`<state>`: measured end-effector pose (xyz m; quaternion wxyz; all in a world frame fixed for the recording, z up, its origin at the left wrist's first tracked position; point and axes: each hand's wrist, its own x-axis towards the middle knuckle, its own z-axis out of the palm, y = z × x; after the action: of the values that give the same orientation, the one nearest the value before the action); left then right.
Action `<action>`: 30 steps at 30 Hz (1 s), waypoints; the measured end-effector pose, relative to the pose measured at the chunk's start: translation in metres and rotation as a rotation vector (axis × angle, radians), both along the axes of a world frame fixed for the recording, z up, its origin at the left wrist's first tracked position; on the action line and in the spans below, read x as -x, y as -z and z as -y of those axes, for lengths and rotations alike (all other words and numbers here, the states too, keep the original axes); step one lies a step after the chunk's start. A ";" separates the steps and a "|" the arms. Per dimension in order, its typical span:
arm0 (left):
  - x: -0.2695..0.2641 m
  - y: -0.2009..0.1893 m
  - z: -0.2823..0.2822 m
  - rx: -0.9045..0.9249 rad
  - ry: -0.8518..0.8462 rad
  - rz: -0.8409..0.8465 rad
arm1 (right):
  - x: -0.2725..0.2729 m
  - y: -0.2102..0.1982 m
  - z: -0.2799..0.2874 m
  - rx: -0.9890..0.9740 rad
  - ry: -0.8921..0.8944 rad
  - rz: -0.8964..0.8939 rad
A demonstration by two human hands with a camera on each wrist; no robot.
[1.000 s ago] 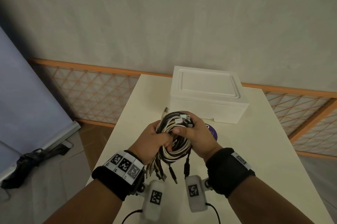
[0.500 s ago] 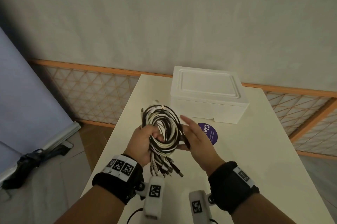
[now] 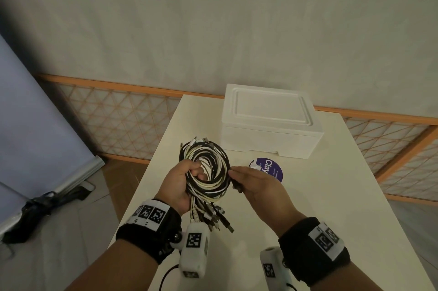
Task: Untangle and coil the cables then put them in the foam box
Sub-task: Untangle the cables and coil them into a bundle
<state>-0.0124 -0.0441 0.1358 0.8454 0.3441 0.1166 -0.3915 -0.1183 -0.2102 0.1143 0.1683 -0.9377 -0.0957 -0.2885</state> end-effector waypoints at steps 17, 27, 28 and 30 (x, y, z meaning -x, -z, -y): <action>-0.010 -0.007 0.000 0.123 -0.133 -0.048 | 0.002 -0.008 -0.014 0.185 -0.053 0.075; -0.003 -0.010 0.008 -0.134 -0.063 0.190 | -0.015 -0.016 -0.019 0.144 -0.112 0.072; 0.000 -0.011 0.008 -0.155 -0.024 0.234 | -0.016 -0.019 -0.018 0.167 -0.141 0.058; 0.006 -0.011 0.007 -0.173 0.051 0.279 | -0.017 -0.025 -0.015 0.154 -0.200 -0.009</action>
<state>-0.0180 -0.0507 0.1468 0.8105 0.4694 0.0223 -0.3497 -0.1013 -0.1956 0.1394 0.1240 -0.9350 -0.2098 -0.2577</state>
